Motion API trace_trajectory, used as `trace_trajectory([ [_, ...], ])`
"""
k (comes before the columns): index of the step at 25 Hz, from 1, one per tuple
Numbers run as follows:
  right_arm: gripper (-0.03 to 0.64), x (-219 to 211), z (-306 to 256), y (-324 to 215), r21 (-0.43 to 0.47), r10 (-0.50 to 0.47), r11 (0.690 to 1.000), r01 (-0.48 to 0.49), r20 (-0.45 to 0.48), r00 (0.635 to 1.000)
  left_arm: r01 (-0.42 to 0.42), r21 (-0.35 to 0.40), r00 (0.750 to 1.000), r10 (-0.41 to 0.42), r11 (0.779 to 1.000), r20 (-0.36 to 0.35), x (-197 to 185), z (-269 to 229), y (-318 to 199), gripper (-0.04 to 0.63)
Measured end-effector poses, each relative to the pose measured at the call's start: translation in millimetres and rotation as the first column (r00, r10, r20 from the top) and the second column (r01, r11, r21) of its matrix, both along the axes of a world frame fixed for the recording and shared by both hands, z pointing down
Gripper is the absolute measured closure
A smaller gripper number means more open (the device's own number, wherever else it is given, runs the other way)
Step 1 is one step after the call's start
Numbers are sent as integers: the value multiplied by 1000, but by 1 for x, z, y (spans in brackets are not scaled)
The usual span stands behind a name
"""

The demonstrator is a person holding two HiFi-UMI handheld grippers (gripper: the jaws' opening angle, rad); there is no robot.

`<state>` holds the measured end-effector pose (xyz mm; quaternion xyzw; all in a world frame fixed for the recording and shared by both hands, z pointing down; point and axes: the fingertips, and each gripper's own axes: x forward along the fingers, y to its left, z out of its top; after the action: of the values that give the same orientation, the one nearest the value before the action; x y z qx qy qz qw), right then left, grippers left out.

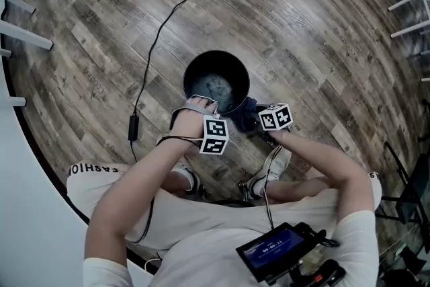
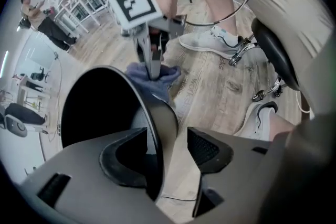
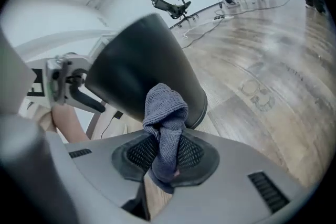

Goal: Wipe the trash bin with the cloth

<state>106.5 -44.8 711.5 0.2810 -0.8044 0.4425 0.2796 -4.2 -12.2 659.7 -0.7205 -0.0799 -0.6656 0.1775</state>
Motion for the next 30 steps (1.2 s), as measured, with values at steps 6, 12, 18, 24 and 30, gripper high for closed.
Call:
trace_trajectory([
  [6,535,-7,-91,15,89,-14,996,6,87,996,-95,74,995,92,993,44,-16,9,-5,409],
  [12,535,-27,-104,3,125,-25,992,10,117,993,-167,77,984,161,983,82,-14,11,2,538],
  [18,535,-22,-58,-8,89,2,996,-10,87,996,-168,63,984,164,984,71,-11,12,4,541],
  [24,535,-16,9,-15,24,36,999,-37,56,998,-174,54,984,170,983,61,-7,11,4,541],
  [30,535,-16,74,-14,-52,63,997,-61,35,997,-170,44,985,168,984,50,-2,11,5,541],
])
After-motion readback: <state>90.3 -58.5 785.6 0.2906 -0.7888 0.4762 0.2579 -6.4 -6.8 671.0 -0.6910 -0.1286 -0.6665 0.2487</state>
